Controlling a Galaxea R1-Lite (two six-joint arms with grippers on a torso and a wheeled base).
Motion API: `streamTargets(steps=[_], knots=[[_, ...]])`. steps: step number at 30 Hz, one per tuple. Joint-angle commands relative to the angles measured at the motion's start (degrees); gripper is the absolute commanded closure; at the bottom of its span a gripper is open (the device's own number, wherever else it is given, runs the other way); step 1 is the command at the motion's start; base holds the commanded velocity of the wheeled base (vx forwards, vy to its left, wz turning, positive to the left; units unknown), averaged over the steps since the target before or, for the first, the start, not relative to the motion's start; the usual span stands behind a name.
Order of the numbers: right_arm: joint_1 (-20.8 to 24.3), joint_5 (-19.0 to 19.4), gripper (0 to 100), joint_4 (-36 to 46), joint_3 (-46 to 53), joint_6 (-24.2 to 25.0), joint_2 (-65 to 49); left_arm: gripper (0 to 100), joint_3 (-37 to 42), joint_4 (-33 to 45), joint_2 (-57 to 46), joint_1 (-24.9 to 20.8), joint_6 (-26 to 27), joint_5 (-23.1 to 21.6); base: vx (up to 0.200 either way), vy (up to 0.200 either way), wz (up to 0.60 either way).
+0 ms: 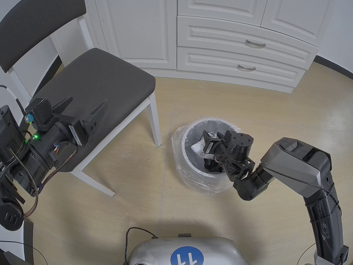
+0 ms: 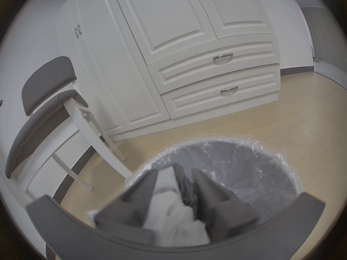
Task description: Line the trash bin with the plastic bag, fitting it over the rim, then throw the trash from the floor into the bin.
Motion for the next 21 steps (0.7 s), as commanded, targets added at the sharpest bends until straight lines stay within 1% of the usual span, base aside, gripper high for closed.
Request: streamTargets(steps=[1, 9, 12, 15, 21], knots=[[-0.4, 0.2, 0, 0.0, 0.0, 0.0, 0.3, 0, 0.0, 0.0, 0.0, 0.0, 0.0, 0.0, 0.000, 0.000, 0.00], [-0.7, 0.1, 0, -0.3, -0.4, 0.0, -0.5, 0, 0.0, 0.0, 0.0, 0.0, 0.0, 0.0, 0.000, 0.000, 0.00], [-0.6, 0.1, 0, -0.1, 0.4, 0.0, -2.4, 0, 0.1, 0.0, 0.0, 0.0, 0.0, 0.0, 0.000, 0.000, 0.00], [-0.6, 0.1, 0, 0.0, 1.4, -0.1, -3.6, 0, 0.1, 0.1, 0.0, -0.1, 0.0, 0.0, 0.000, 0.000, 0.00], [-0.4, 0.1, 0, 0.5, 6.4, -1.7, -8.4, 0, 0.6, -0.2, 1.0, -0.5, 0.1, -0.8, 0.000, 0.000, 0.00]])
